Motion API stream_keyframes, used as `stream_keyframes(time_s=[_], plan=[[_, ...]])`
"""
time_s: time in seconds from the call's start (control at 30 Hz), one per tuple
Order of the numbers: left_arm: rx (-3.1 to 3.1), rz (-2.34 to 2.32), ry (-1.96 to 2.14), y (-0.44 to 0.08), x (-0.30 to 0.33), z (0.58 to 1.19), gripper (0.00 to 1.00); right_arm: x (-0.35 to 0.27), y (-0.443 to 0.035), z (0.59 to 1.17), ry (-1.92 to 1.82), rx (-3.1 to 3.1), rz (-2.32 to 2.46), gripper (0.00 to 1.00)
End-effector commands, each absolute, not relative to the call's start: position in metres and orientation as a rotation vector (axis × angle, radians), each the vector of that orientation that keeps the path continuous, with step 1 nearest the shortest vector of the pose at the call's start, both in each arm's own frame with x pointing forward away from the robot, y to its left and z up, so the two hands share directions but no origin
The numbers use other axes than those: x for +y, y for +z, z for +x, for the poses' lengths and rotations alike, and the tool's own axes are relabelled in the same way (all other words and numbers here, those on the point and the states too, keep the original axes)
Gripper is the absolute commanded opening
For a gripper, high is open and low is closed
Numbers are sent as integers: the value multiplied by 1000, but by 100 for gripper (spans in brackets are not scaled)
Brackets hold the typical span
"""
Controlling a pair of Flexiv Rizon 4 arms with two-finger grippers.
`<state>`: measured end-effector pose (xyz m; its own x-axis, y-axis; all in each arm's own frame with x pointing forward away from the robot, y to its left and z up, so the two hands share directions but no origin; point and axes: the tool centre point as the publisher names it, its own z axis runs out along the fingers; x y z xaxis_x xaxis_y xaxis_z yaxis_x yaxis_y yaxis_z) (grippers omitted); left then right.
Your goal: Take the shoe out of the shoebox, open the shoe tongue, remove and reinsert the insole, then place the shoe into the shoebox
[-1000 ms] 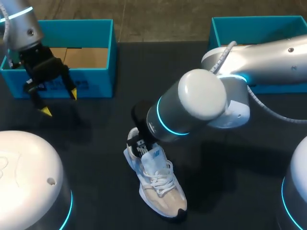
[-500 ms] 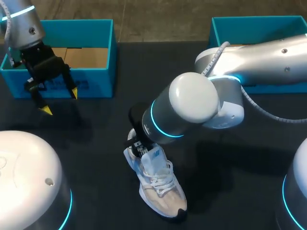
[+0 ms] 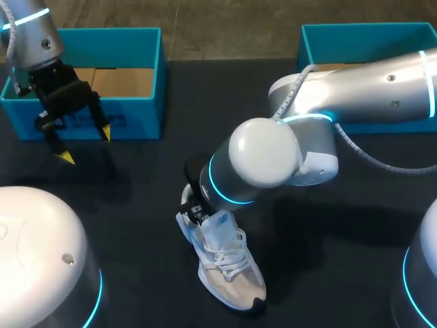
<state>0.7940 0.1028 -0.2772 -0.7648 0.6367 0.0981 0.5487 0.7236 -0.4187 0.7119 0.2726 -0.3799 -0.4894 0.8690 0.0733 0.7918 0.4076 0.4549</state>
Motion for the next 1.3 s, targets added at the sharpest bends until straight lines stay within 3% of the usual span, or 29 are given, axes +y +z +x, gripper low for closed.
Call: stream_keyframes(time_s=[0.03, 0.33, 0.7, 1.3], plan=[[-2694, -942, 541, -277, 103, 794, 100, 284, -395, 713, 608, 2463, 1505, 0], [-2694, -942, 541, -277, 103, 794, 100, 284, -408, 712, 534, 2460, 1568, 0], [-2694, -942, 541, -277, 103, 794, 100, 279, -365, 708, 564, 2392, 1489, 0], [-2694, -942, 541, -277, 103, 794, 100, 279, -414, 714, 586, 2560, 1550, 0]])
